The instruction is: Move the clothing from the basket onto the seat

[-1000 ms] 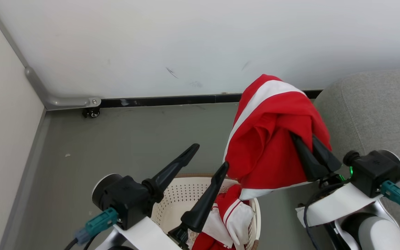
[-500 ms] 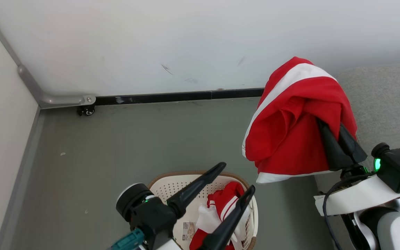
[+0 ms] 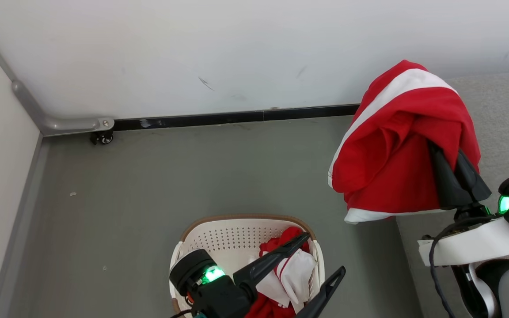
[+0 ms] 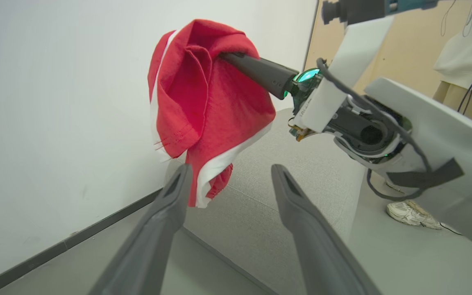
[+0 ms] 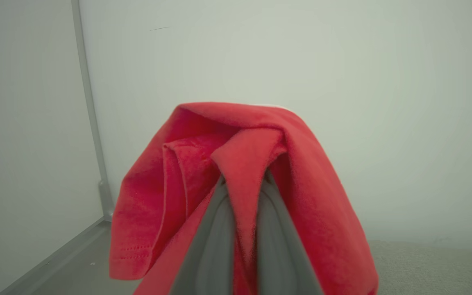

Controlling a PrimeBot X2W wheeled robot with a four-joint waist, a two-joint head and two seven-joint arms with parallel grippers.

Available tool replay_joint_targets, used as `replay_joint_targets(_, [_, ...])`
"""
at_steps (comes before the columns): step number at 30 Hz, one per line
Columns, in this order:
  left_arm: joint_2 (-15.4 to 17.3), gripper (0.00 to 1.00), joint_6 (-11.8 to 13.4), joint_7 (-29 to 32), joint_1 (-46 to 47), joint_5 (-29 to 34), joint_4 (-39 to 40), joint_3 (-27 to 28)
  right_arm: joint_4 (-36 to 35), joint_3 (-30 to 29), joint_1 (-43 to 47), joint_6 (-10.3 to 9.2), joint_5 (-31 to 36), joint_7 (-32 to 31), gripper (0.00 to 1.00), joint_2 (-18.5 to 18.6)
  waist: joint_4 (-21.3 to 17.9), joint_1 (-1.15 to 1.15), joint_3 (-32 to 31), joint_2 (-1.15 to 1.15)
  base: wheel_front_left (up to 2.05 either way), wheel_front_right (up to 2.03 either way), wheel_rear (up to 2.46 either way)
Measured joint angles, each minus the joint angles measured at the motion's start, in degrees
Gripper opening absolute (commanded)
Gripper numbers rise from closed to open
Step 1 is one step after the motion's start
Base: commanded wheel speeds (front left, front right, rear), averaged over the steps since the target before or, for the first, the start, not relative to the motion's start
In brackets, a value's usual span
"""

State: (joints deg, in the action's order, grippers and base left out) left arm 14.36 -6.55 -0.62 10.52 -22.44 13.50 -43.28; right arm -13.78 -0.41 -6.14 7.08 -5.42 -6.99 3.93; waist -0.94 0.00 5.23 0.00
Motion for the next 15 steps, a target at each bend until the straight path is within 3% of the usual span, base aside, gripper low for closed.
replay_joint_targets(15, [0.51, 1.0, -0.1, -2.52, 1.25, 0.47, -1.83, -2.71, -0.07, -5.3, 0.04, 0.0, 1.09, 0.0, 0.0, -0.54, -3.02, 0.0, 0.34, 0.0, 0.0, 0.0, 0.0])
